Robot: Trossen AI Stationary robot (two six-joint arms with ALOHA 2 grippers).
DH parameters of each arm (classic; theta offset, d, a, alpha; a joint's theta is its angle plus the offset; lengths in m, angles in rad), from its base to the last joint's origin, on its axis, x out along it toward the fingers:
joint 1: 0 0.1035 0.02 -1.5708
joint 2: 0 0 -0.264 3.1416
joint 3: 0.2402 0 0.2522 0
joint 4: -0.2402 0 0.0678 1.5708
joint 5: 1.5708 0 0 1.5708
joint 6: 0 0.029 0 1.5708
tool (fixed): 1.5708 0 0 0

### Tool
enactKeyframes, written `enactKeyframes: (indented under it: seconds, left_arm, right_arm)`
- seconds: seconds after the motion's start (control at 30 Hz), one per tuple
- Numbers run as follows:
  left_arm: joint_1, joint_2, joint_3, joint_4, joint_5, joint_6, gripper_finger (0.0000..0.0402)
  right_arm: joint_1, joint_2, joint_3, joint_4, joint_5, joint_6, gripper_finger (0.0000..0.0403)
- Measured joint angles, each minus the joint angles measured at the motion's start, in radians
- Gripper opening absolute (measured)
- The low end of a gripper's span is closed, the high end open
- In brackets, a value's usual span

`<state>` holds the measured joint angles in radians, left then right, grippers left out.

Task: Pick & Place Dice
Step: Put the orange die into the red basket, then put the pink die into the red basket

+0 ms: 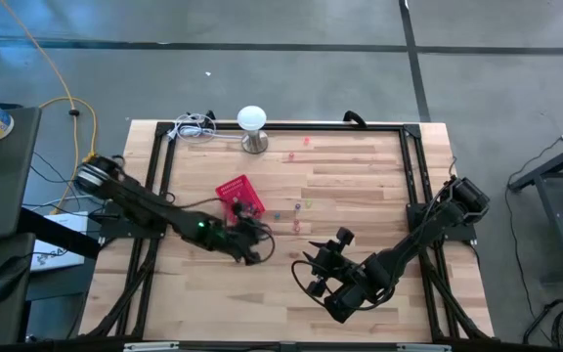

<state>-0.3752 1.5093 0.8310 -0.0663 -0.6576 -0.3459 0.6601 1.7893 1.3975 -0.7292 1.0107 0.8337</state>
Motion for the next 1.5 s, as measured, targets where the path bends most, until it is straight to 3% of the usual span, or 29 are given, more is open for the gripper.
enactKeyframes:
  seconds: [0.13, 0.37, 0.5, 0.97, 1.17, 1.3, 1.43, 1.5]
  left_arm:
    - [0.033, -0.112, 0.0, -0.283, -0.031, -0.146, 0.0043]
    - [0.189, -0.167, 0.0, -0.612, 0.109, -0.339, 0.0043]
    - [0.254, -0.151, -0.001, -0.619, 0.193, -0.314, 0.0043]
    - [0.283, -0.16, -0.001, -0.614, 0.173, -0.314, 0.0154]
    - [0.283, -0.181, -0.001, -0.614, 0.162, -0.298, 0.0167]
    - [0.283, -0.24, -0.001, -0.614, 0.153, -0.266, 0.0167]
    - [0.263, -0.319, -0.001, -0.614, 0.169, -0.276, 0.0167]
    - [0.24, -0.352, 0.0, -0.612, 0.172, -0.28, 0.0168]
  right_arm:
    - [0.0, 0.0, 0.0, 0.003, 0.0, 0.0, 0.0129]
    - [-0.006, 0.0, 0.0, 0.03, -0.013, 0.0, 0.0129]
    - [-0.013, 0.0, 0.0, 0.047, -0.042, -0.008, 0.0129]
    - [-0.015, 0.001, 0.0, 0.056, -0.061, -0.026, 0.0129]
    - [-0.02, 0.001, 0.0, 0.045, -0.075, -0.026, 0.0129]
    - [-0.018, 0.001, 0.0, -0.043, -0.078, -0.018, 0.0129]
    - [-0.004, 0.001, 0.0, -0.173, -0.103, 0.092, 0.0129]
    - [0.017, 0.001, -0.008, -0.246, -0.067, 0.171, 0.0129]
